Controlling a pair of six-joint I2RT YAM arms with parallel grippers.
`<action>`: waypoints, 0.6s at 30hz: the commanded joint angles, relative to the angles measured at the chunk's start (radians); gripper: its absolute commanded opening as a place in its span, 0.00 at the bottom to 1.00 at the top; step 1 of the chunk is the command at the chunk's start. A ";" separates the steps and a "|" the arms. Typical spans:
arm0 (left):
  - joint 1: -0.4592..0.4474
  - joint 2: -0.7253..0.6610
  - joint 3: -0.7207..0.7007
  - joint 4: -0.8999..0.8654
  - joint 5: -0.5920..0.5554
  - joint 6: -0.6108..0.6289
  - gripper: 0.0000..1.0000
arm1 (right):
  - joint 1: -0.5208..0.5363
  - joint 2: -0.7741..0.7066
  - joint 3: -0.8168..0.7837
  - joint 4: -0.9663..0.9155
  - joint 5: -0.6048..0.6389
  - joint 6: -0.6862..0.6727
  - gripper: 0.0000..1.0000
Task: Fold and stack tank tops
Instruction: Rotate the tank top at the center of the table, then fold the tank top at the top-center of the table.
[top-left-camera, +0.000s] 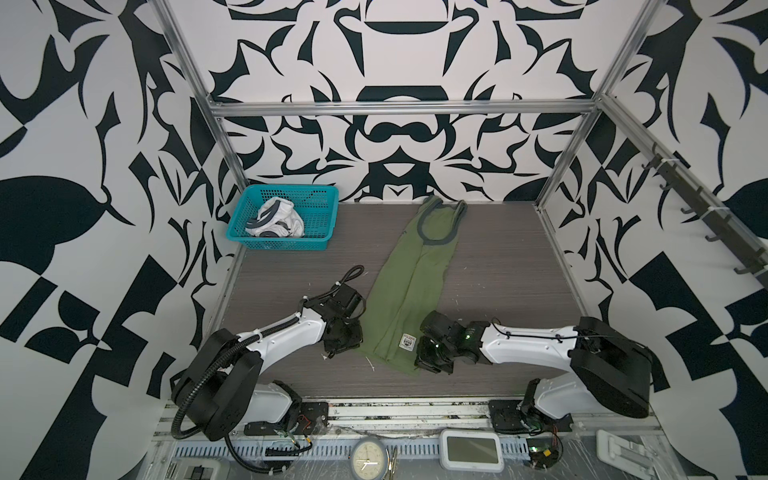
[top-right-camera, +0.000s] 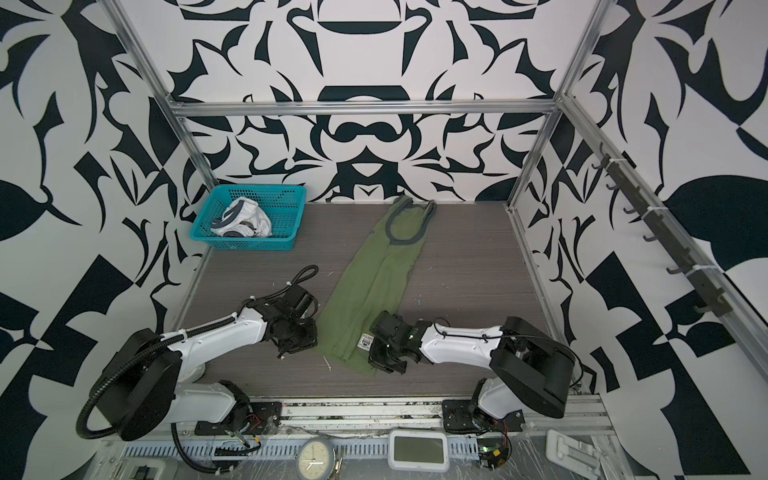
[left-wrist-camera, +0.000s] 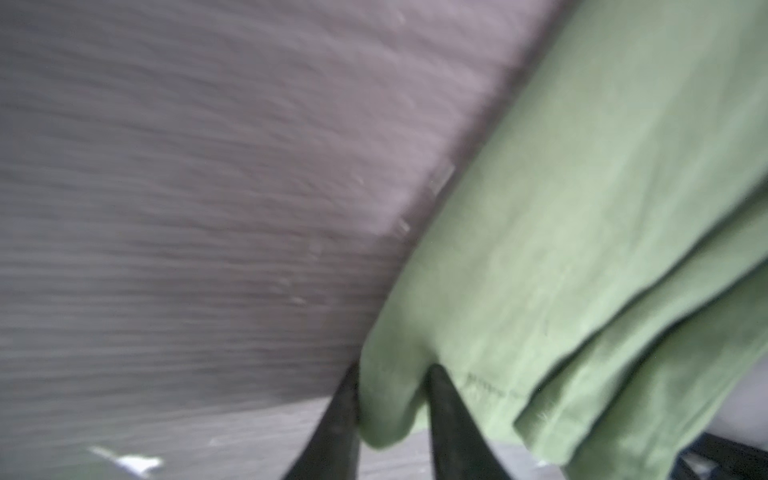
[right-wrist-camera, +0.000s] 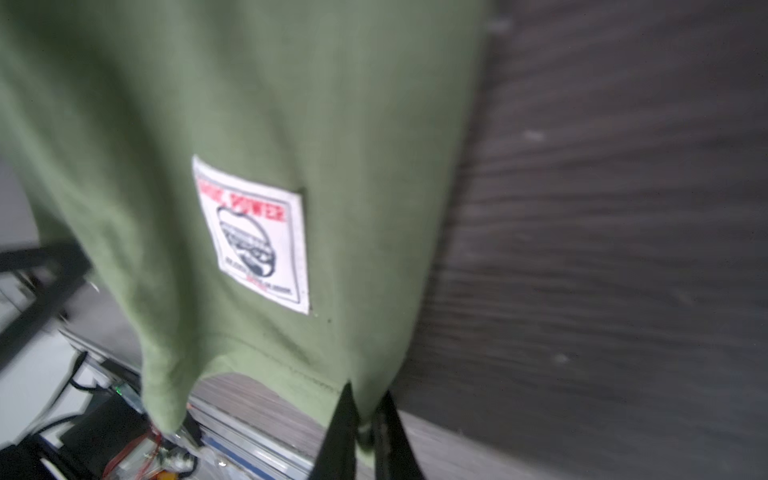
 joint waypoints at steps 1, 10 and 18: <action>-0.065 -0.024 -0.024 -0.030 0.022 -0.048 0.18 | 0.004 -0.082 -0.003 -0.088 0.071 0.009 0.00; -0.350 -0.132 0.071 -0.017 -0.102 -0.216 0.00 | -0.010 -0.402 0.013 -0.417 0.214 -0.016 0.00; -0.339 -0.017 0.335 0.021 -0.215 -0.086 0.00 | -0.319 -0.449 0.103 -0.456 0.139 -0.262 0.00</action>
